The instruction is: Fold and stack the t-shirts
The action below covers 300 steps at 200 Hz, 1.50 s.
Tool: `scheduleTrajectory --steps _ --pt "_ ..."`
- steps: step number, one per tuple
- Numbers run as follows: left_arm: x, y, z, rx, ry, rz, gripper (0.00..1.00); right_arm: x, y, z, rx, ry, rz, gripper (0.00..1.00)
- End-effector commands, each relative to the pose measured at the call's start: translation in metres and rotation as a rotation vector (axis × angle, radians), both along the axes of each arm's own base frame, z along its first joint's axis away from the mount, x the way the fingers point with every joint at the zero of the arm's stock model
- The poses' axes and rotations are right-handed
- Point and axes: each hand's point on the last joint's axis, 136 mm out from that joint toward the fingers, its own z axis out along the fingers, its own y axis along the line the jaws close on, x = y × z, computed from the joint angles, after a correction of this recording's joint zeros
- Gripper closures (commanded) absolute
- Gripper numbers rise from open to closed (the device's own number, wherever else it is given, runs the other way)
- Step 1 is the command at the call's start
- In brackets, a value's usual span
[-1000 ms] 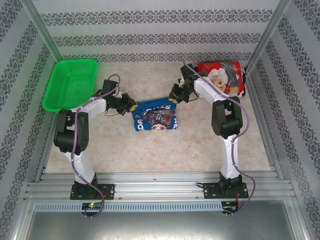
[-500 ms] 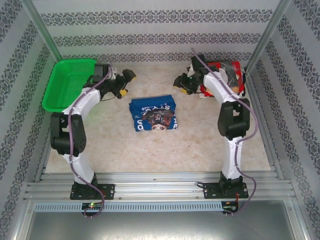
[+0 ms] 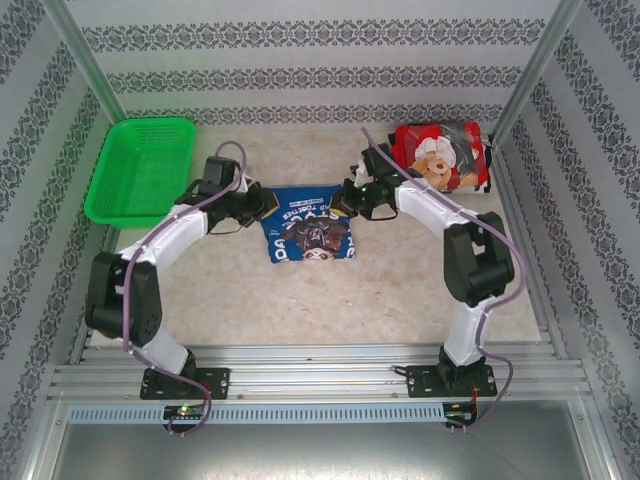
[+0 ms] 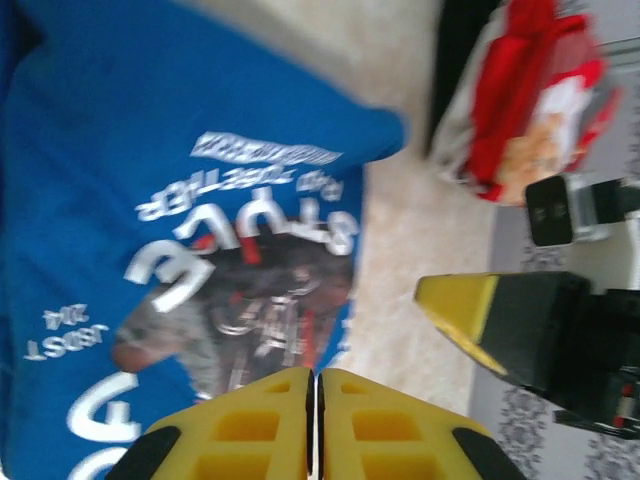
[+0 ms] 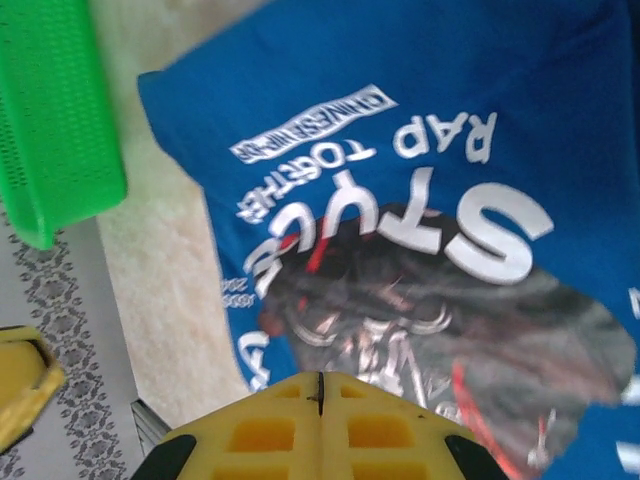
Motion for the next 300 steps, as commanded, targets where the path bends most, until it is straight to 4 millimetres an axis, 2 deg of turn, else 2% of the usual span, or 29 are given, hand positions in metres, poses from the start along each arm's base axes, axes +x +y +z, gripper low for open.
scheduleTrajectory --steps 1,18,42,64,78,96,118,146,208,270,300 --pt "0.028 -0.011 -0.005 -0.020 -0.073 0.001 0.81 0.027 0.011 -0.001 0.044 -0.052 -0.018 0.93" --pt "0.043 -0.015 -0.016 -0.027 -0.063 0.007 0.72 0.034 0.006 -0.014 0.002 -0.037 -0.029 0.90" --pt "0.050 -0.017 -0.019 0.002 -0.061 0.011 0.52 0.027 -0.005 -0.008 -0.059 -0.069 -0.019 0.67" --pt "0.052 -0.016 -0.023 0.038 -0.055 0.011 0.49 0.016 -0.027 0.000 -0.173 -0.088 -0.005 0.46" --pt "0.054 -0.019 -0.018 0.033 -0.064 0.007 0.46 0.010 -0.045 -0.001 -0.257 -0.091 -0.002 0.33" --pt "0.054 -0.030 -0.010 0.051 -0.075 -0.022 0.46 0.006 -0.056 -0.011 -0.299 -0.078 0.028 0.23" --pt "0.050 -0.045 -0.018 0.080 -0.057 -0.062 0.46 0.007 -0.059 -0.028 -0.317 -0.065 0.054 0.20" --pt "0.041 -0.052 -0.042 0.109 -0.013 -0.083 0.46 0.013 -0.054 -0.050 -0.317 -0.045 0.086 0.19" --pt "0.022 -0.045 -0.104 0.184 0.110 -0.121 0.46 0.020 -0.022 -0.073 -0.323 -0.052 0.171 0.15" --pt "0.005 -0.039 -0.135 0.207 0.166 -0.140 0.48 0.008 -0.010 -0.095 -0.468 -0.001 0.261 0.15" --pt "0.000 -0.038 -0.143 0.205 0.179 -0.147 0.49 -0.003 -0.017 -0.106 -0.571 0.043 0.279 0.18"
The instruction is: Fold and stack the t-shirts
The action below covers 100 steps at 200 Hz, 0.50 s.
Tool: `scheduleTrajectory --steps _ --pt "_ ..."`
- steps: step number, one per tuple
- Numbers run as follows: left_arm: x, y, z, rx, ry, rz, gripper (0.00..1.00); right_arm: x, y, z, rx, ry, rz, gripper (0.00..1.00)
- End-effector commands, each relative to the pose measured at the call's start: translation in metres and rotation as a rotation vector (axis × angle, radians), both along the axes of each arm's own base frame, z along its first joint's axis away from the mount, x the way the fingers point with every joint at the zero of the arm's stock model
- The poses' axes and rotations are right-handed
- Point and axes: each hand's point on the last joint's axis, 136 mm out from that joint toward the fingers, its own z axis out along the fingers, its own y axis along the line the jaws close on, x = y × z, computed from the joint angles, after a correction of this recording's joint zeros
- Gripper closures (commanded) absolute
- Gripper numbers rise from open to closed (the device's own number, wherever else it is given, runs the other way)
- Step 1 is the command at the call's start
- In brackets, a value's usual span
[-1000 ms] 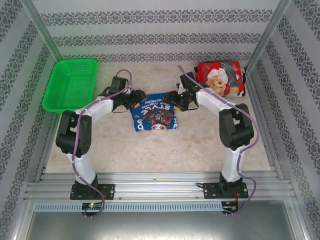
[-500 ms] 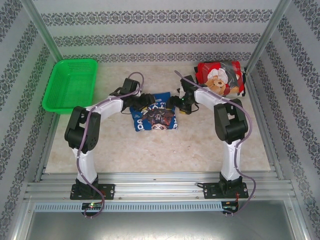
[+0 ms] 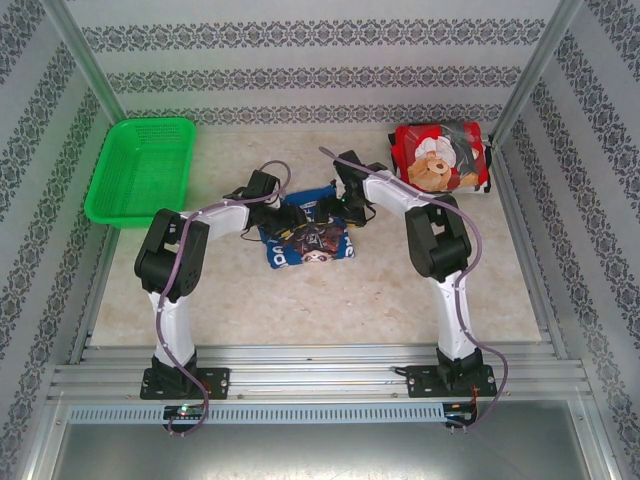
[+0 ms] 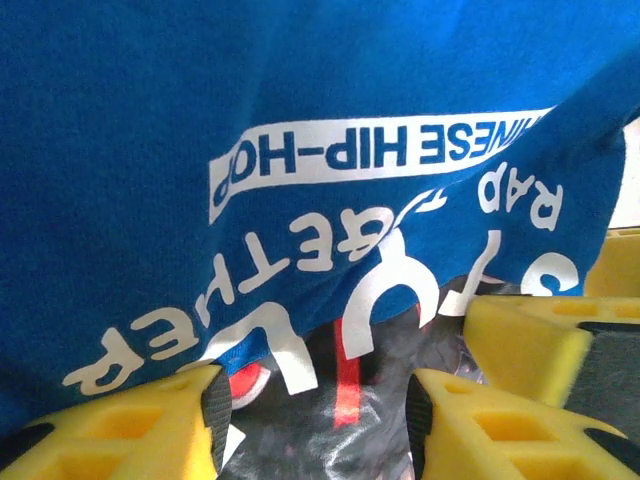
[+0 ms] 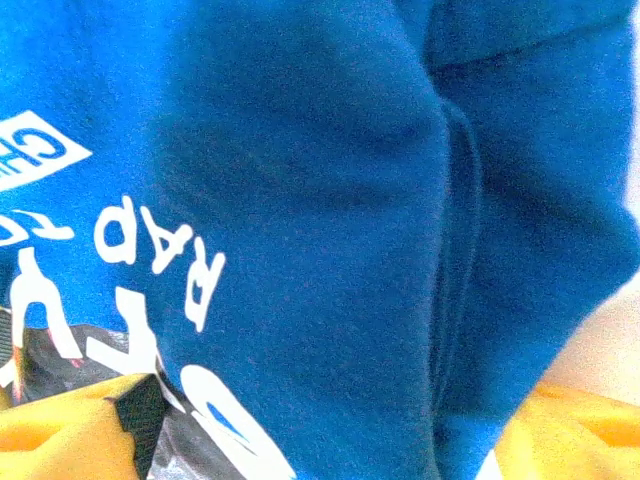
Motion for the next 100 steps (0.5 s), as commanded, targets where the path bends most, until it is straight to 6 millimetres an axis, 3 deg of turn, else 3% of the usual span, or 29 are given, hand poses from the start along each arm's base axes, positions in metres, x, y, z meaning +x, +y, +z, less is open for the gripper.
scheduleTrajectory --steps 1,31,54,77,100 --pt "-0.020 0.007 -0.031 0.043 0.073 -0.022 0.49 -0.017 -0.012 -0.018 -0.133 0.054 0.033 0.18" --pt "-0.023 0.006 -0.033 0.033 0.076 -0.028 0.51 -0.027 -0.013 -0.030 -0.251 0.079 0.071 0.29" --pt "-0.022 0.004 -0.024 0.013 0.061 -0.033 0.51 -0.031 -0.007 -0.039 -0.282 0.103 0.086 0.42" --pt "-0.016 0.001 0.004 -0.021 0.002 -0.028 0.49 -0.030 -0.001 -0.042 -0.276 0.106 0.074 0.62" --pt "-0.006 0.005 0.059 -0.087 -0.095 0.004 0.40 -0.023 -0.004 -0.041 -0.300 0.078 0.079 0.86"
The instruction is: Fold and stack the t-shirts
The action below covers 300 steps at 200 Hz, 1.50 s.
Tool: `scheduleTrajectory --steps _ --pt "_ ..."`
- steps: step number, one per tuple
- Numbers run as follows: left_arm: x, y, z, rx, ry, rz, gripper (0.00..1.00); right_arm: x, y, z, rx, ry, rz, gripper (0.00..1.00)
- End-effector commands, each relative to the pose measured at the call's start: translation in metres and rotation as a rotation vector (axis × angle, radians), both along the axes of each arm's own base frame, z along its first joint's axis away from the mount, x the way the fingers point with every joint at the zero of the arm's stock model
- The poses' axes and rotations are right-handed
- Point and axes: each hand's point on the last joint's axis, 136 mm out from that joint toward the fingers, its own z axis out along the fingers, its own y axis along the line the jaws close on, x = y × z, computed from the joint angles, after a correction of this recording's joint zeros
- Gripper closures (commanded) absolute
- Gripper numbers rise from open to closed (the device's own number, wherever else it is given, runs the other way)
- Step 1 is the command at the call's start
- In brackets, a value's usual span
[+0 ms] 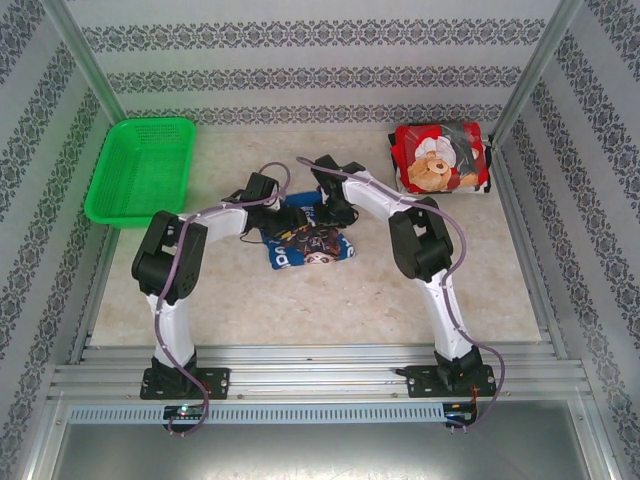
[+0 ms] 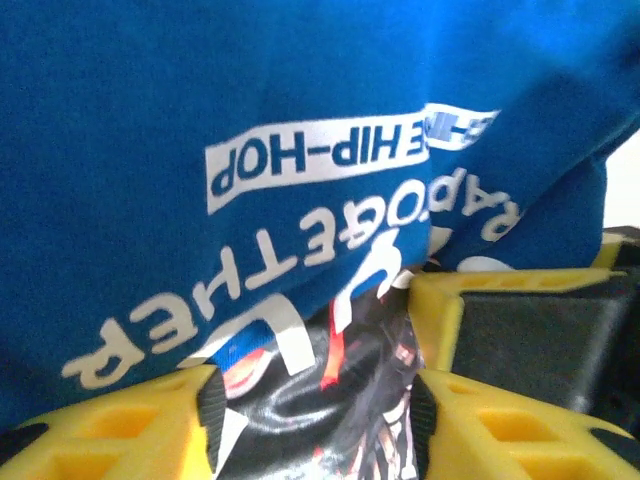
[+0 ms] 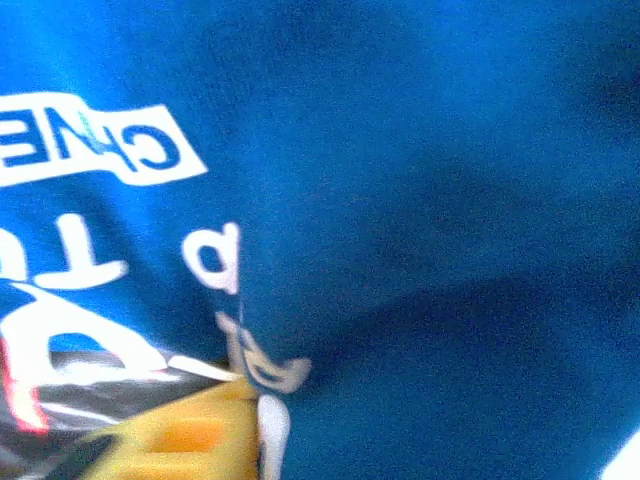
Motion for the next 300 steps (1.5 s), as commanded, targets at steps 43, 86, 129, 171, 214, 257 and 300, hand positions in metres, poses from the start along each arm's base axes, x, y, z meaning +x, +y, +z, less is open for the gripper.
scheduleTrajectory --steps 43,86,129,171,214,257,300 --pt "0.001 0.048 0.157 -0.099 -0.254 0.113 0.26 0.021 -0.041 0.028 -0.163 -0.117 -0.018 1.00" --pt "-0.025 0.094 0.171 -0.073 -0.287 0.191 0.25 0.057 -0.073 0.101 -0.266 -0.327 -0.002 1.00" --pt "-0.045 0.117 0.143 -0.061 -0.231 0.228 0.26 0.086 -0.101 0.151 -0.372 -0.465 0.019 1.00" --pt "-0.056 0.128 0.127 -0.038 -0.202 0.238 0.26 0.114 -0.128 0.183 -0.414 -0.545 -0.006 1.00" --pt "-0.064 0.139 0.115 -0.024 -0.180 0.256 0.26 0.133 -0.159 0.215 -0.447 -0.606 -0.028 1.00" --pt "-0.069 0.145 0.109 -0.011 -0.166 0.266 0.27 0.135 -0.198 0.235 -0.404 -0.625 -0.118 1.00" --pt "-0.071 0.147 0.106 -0.001 -0.156 0.265 0.27 0.134 -0.241 0.245 -0.351 -0.614 -0.213 1.00"
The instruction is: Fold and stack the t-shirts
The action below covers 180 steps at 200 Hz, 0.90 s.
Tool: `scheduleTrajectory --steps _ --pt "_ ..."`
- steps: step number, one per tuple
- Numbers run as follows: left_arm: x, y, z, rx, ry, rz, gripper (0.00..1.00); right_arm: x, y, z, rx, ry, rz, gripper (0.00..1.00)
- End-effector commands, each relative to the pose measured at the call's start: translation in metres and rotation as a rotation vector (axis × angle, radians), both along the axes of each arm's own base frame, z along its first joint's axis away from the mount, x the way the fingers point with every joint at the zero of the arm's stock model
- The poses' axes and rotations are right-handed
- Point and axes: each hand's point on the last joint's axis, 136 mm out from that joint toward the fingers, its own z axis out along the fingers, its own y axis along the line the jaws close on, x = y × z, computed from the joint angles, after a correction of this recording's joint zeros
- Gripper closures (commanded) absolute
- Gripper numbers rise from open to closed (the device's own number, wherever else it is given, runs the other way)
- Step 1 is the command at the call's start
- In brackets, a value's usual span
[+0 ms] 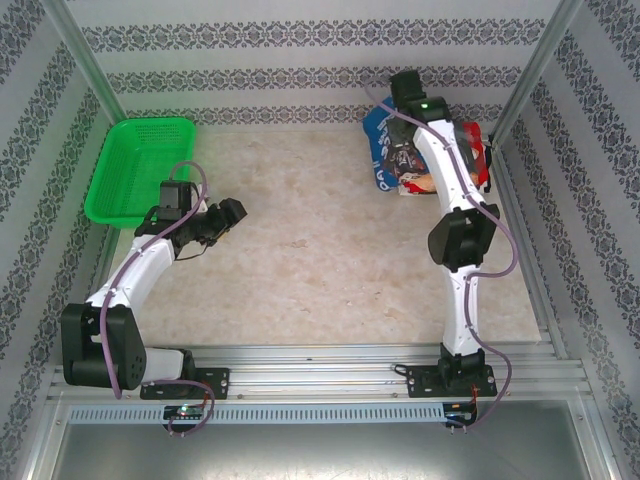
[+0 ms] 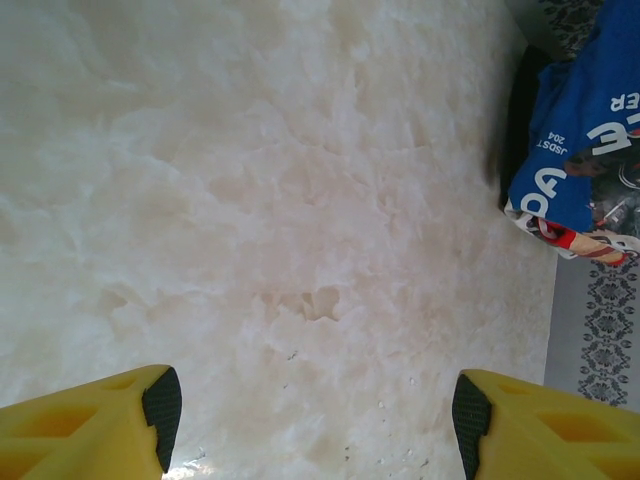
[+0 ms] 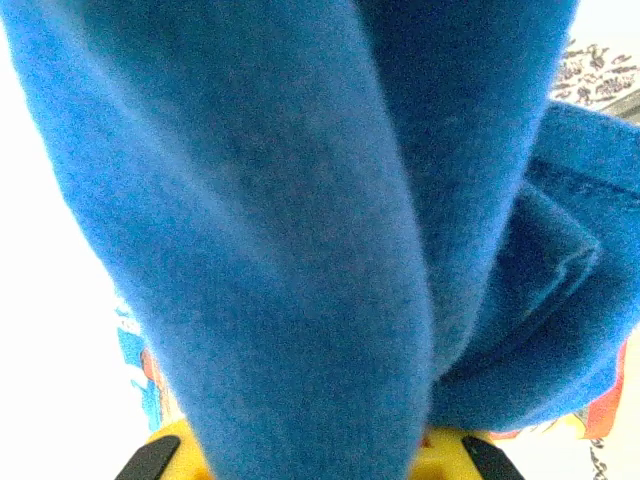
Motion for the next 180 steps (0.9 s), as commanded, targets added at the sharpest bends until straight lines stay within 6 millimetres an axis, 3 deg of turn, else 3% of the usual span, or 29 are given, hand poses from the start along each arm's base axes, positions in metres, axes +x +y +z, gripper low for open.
scheduleTrajectory --steps 1,60,116,121,131,142,154,180 --pt "-0.008 0.004 -0.002 0.016 0.011 -0.008 0.27 -0.004 -0.023 0.032 0.055 -0.066 -0.040 1.00" --pt "-0.016 0.007 0.004 0.044 0.017 -0.018 0.27 0.002 -0.094 0.028 0.218 -0.107 -0.195 1.00" --pt "-0.026 0.009 0.024 0.063 -0.022 -0.014 0.24 0.022 -0.134 -0.014 0.236 -0.070 -0.223 1.00" --pt "-0.027 0.010 0.026 0.064 -0.025 -0.013 0.24 0.026 -0.136 -0.020 0.252 -0.069 -0.222 0.90" --pt "-0.029 0.011 0.030 0.072 -0.031 -0.009 0.23 0.031 -0.141 -0.028 0.277 -0.069 -0.245 0.58" --pt "-0.033 0.014 0.033 0.083 -0.030 0.000 0.22 0.033 -0.149 -0.033 0.299 -0.071 -0.279 0.41" --pt "-0.035 0.017 0.036 0.087 -0.031 0.012 0.20 0.034 -0.156 -0.030 0.312 -0.086 -0.305 0.28" --pt "-0.044 0.024 0.042 0.098 -0.049 0.035 0.11 0.016 -0.168 -0.009 0.323 -0.092 -0.331 0.14"
